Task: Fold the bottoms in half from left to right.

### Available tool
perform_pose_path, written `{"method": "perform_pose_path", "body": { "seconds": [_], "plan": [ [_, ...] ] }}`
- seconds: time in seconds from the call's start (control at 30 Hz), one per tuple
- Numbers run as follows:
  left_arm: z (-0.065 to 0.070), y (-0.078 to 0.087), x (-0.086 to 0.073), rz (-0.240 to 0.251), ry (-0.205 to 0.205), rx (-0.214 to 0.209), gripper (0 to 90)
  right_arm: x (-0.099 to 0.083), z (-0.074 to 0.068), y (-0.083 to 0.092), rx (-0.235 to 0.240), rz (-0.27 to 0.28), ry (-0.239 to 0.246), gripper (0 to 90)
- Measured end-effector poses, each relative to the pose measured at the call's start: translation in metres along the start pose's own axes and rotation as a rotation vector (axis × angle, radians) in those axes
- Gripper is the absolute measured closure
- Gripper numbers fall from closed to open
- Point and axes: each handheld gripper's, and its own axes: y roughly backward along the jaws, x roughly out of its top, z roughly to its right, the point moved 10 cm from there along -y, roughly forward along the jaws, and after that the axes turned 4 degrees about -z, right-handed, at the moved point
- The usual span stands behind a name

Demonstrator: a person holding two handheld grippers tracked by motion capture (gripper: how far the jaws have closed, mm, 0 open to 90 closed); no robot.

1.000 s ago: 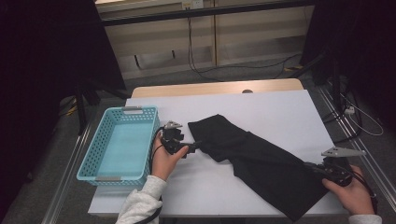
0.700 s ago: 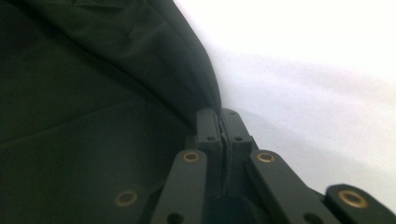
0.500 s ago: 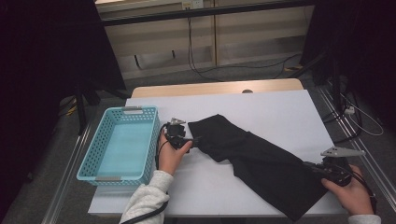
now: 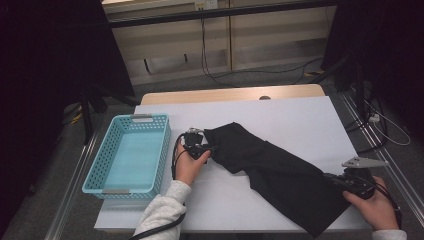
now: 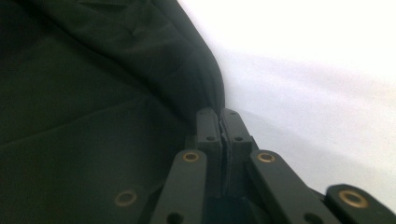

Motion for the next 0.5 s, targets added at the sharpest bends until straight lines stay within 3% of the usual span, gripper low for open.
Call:
{"method": "perform_pose_path", "body": {
  "seconds": [0.17, 0.5],
  "plan": [
    [0.0, 0.0, 0.0, -0.017, 0.029, -0.012, 82.3, 0.001, 0.0, -0.001, 0.0, 0.002, 0.006, 88.1],
    [-0.027, 0.028, 0.013, 0.061, 0.07, 0.057, 84.7, 0.009, -0.007, -0.009, 0.022, 0.007, 0.014, 88.0]
  ]
}}
